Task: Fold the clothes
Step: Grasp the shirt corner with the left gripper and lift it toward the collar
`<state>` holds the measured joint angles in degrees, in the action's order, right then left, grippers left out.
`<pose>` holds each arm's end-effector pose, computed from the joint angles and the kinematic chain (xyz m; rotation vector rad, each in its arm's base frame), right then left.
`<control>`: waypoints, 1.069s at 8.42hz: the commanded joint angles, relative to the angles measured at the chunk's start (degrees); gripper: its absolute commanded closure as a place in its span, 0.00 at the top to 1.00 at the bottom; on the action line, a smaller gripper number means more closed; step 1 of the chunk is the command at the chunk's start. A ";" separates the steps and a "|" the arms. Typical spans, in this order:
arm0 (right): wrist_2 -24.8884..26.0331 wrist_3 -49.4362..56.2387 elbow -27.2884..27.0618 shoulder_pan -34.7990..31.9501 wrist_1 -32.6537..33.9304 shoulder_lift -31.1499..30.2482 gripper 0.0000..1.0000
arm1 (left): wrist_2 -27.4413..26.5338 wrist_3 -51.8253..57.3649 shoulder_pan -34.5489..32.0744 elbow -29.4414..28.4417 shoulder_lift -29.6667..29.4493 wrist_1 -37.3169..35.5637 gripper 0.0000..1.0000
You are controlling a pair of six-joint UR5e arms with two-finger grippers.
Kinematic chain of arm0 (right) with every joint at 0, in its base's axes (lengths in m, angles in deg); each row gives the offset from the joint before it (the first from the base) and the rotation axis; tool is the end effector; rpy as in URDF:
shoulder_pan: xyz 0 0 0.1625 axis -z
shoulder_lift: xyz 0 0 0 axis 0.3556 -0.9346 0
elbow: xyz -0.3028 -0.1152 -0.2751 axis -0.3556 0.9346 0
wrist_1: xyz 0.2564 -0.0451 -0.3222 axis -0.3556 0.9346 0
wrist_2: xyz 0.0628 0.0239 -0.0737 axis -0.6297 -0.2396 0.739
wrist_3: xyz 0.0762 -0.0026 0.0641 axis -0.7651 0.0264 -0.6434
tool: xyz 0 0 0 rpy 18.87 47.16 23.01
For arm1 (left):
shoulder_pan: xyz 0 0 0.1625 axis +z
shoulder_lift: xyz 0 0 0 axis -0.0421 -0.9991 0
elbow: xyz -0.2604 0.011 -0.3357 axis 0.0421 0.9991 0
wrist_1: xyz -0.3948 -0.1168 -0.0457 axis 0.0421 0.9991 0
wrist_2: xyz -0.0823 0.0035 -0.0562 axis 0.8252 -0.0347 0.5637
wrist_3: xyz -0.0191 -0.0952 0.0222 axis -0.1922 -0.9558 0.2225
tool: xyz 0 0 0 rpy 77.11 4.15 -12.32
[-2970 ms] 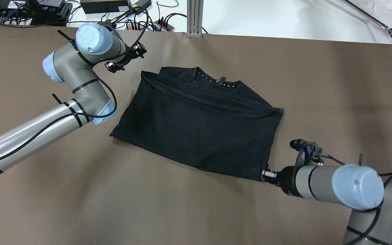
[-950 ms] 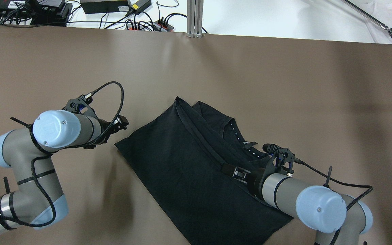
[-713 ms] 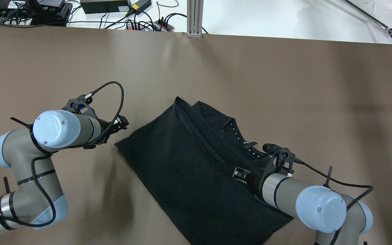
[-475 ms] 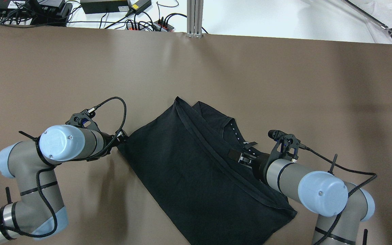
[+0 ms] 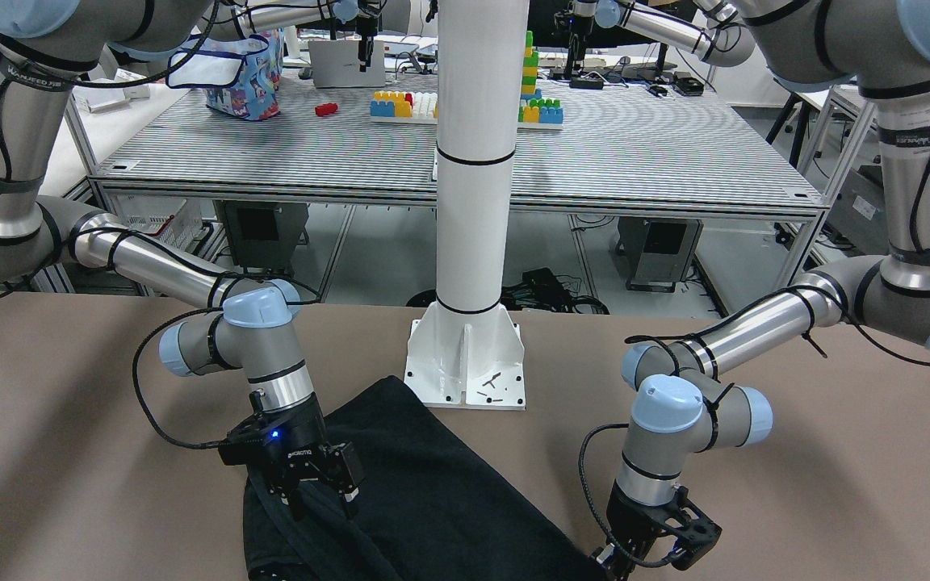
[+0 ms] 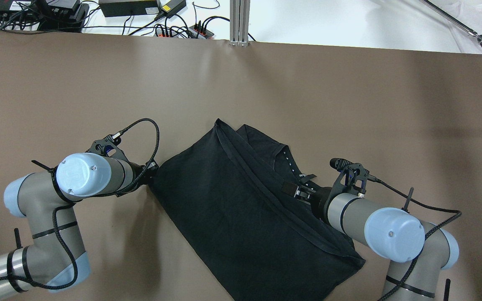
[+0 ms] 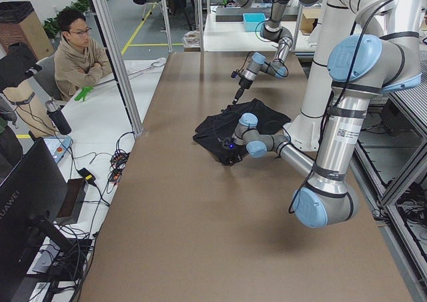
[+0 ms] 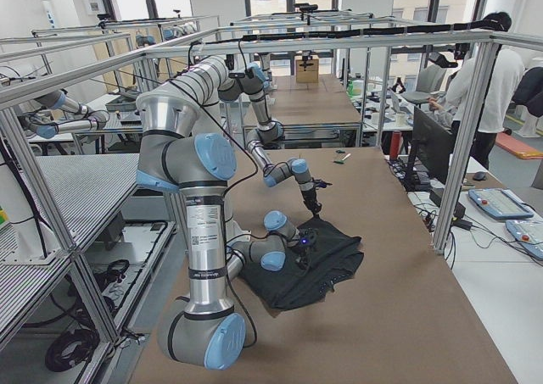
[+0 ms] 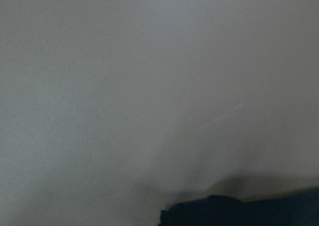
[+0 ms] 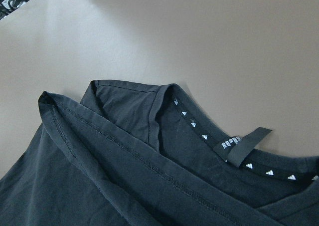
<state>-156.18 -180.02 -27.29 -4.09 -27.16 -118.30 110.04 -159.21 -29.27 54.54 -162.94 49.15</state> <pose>-0.4318 -0.3602 0.3038 0.3438 -1.1617 0.4736 0.4677 -0.4362 0.3410 0.0321 0.9409 -0.7821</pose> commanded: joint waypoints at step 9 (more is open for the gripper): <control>-0.23 -0.01 0.78 0.23 -0.13 0.00 0.95 | 6.05 17.38 -16.48 -46.67 -43.50 2.53 0.00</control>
<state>-156.49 -180.03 -26.73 -3.87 -27.29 -118.32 116.28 -143.01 -45.00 22.72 -194.07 49.02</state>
